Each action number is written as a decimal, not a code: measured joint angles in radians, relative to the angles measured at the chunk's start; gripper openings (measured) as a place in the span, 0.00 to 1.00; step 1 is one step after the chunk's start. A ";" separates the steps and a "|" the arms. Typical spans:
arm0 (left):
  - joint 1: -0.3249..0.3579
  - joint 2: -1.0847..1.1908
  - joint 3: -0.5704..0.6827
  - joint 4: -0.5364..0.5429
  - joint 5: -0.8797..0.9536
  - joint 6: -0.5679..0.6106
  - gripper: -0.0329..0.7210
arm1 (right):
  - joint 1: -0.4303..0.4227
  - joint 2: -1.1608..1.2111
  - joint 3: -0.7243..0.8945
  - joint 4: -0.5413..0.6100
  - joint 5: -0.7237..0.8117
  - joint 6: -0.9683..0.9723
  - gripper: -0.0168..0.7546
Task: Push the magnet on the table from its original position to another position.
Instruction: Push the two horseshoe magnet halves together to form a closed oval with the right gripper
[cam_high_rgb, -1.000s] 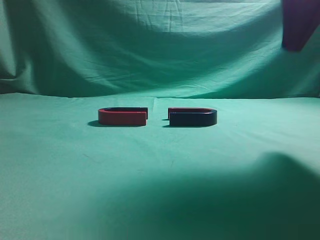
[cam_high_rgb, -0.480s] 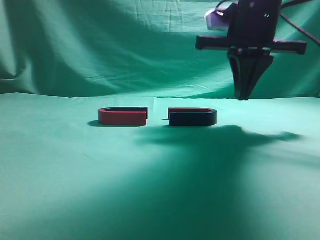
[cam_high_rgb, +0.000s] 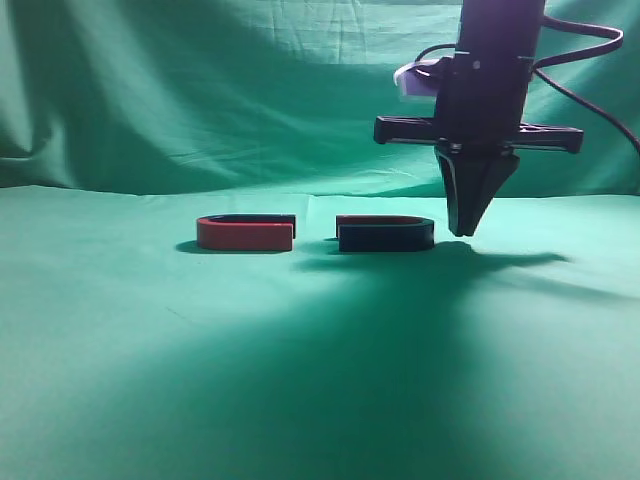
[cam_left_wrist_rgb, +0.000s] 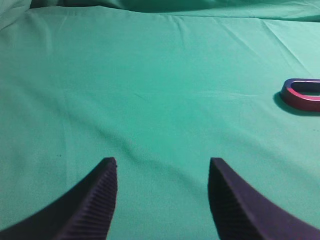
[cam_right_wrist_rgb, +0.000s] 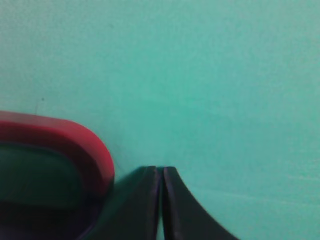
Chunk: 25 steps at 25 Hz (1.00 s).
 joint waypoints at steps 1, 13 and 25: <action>0.000 0.000 0.000 0.000 0.000 0.000 0.54 | 0.000 0.005 -0.007 0.002 -0.004 0.000 0.02; 0.000 0.000 0.000 0.000 0.000 0.000 0.54 | 0.015 0.036 -0.027 0.065 -0.025 0.000 0.02; 0.000 0.000 0.000 0.000 0.000 0.000 0.54 | 0.074 0.043 -0.038 0.072 -0.073 0.000 0.02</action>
